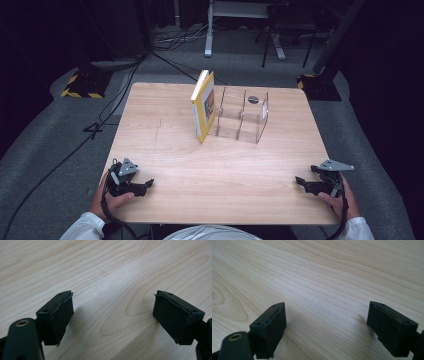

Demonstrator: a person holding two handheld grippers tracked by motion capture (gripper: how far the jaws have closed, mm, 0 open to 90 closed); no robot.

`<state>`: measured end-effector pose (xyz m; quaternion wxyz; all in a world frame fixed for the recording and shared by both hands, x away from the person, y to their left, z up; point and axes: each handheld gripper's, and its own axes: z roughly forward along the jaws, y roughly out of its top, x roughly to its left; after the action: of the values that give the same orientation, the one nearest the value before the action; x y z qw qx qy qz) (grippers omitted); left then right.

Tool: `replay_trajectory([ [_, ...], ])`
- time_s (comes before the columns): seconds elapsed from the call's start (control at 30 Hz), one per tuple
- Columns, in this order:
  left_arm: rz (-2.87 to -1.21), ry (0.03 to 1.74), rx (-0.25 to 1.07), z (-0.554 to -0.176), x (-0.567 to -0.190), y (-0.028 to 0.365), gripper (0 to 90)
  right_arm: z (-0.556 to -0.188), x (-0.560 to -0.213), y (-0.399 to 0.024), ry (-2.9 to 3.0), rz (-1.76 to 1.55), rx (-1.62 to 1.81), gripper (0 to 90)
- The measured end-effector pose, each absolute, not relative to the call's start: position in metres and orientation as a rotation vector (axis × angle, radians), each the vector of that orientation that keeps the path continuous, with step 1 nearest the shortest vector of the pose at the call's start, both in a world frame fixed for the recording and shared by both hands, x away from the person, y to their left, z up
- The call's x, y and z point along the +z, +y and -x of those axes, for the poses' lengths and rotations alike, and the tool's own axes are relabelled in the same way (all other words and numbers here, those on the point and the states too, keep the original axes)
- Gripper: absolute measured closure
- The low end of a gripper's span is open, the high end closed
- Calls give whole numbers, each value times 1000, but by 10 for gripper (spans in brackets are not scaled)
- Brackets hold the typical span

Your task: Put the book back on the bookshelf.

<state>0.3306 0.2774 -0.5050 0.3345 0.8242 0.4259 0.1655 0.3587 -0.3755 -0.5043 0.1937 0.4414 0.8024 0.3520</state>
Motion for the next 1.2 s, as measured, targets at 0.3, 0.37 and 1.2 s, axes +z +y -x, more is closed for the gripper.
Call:
replay_trajectory([
  [0.3, -2166, 1095, 420, -332, -505, 279, 150, -359, -505, -375, 2254, -1234, 985, 152],
  [0.37, -2159, 1100, 409, -333, -505, 278, 142, -359, -505, -375, 2254, -1233, 985, 152],
  [1.2, -2163, 1105, 420, -333, -505, 278, 126, -358, -505, -375, 2249, -1234, 982, 152],
])
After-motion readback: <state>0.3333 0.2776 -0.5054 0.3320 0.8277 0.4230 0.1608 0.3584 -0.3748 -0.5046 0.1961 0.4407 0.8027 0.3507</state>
